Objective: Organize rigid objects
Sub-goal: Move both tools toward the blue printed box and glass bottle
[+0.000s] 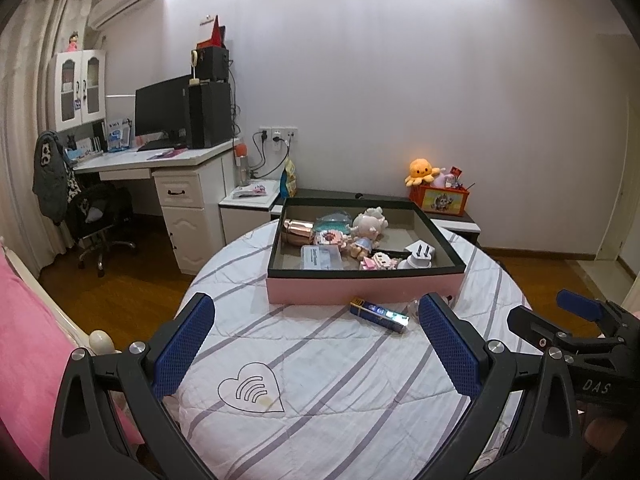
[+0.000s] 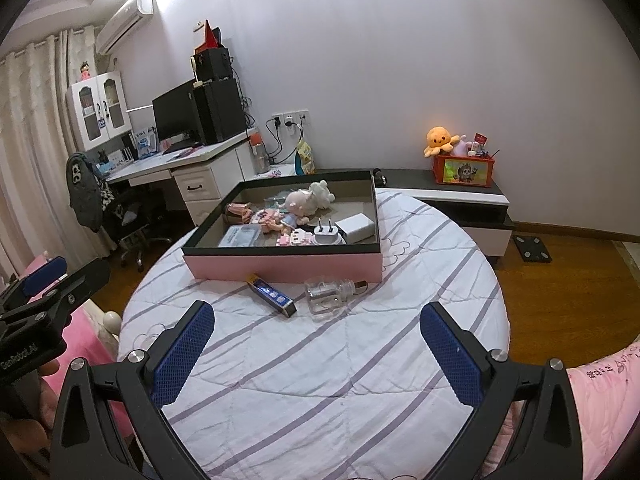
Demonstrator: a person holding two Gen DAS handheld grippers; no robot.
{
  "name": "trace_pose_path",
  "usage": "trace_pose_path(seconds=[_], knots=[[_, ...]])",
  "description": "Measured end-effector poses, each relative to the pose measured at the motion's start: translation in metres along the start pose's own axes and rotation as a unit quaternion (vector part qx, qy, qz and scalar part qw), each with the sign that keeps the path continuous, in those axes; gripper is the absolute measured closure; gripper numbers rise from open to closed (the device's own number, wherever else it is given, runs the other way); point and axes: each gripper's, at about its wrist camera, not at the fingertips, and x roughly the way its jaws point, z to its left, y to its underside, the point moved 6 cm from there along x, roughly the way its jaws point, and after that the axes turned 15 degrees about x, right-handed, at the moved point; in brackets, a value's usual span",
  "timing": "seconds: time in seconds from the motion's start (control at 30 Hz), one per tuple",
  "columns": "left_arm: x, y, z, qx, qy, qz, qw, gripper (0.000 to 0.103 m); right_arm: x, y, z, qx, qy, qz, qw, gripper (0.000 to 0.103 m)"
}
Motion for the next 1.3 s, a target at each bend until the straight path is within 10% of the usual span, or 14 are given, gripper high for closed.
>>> trace_pose_path(seconds=[0.8,1.3], knots=[[0.157,0.033,-0.048,0.002,0.081,0.114,0.9902,0.0,0.14,0.014,-0.042,-0.041,0.074,0.118,0.989,0.0],[0.217,0.036,-0.061,-0.06,0.147,0.168,0.9729,0.012,0.155,0.022,-0.038,-0.071,0.053,0.141,0.986,0.0]])
